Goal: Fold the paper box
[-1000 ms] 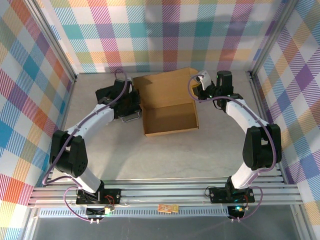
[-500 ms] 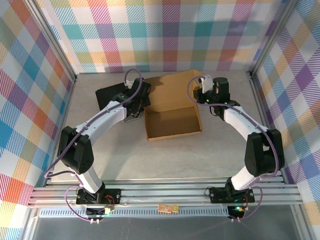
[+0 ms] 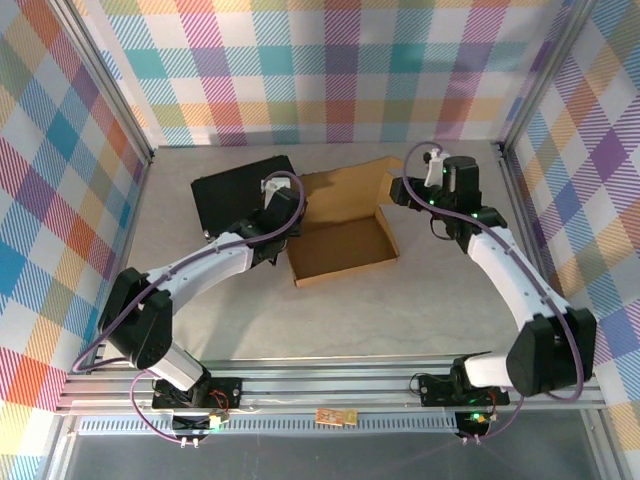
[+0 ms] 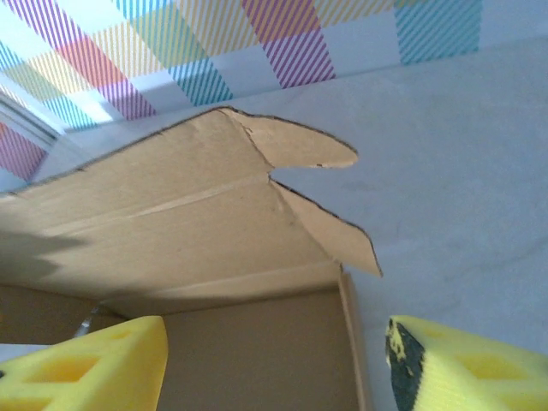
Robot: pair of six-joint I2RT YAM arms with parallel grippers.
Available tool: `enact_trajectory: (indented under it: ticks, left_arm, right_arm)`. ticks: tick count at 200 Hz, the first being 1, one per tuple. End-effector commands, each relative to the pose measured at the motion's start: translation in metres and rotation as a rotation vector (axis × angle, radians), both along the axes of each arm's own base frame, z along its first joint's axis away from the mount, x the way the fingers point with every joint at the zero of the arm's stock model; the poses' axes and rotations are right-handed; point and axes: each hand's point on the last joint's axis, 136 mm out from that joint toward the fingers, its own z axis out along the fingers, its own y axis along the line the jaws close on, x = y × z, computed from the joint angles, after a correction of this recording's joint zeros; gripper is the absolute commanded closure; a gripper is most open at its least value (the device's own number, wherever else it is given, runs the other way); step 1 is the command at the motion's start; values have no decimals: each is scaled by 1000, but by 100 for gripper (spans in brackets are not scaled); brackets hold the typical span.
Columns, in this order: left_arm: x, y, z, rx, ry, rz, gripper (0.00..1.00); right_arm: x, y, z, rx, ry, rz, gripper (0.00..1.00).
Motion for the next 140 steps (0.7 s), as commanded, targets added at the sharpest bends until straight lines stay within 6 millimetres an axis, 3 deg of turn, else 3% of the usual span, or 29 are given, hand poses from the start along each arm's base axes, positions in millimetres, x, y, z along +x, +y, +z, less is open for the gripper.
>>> enact_trajectory:
  ticks: [1,19,32,59,82,94,112,140]
  left_arm:
    - [7,-3,34,35,-128,-49,100]
    - [7,-8,38,53,-144,-90,100]
    - [6,-11,39,70,-151,-112,100]
    - [1,-16,38,76,-157,-144,100]
    - [-4,-17,35,71,-161,-151,100]
    - [-7,-16,34,68,-164,-151,100]
    - [-10,-16,34,62,-168,-151,100]
    - [-13,-14,34,56,-174,-150,100]
  right_arm:
    - [-29,-8,27,163,88,-115,28]
    - [-39,-27,37,210,117,-248,19]
    - [-35,-41,45,242,139,-327,17]
    - [-7,-60,52,356,262,-427,17]
    - [29,-74,48,448,397,-469,17]
    - [48,-72,40,496,476,-431,18]
    - [73,-62,10,552,656,-369,25]
    - [93,-36,-29,627,865,-274,32]
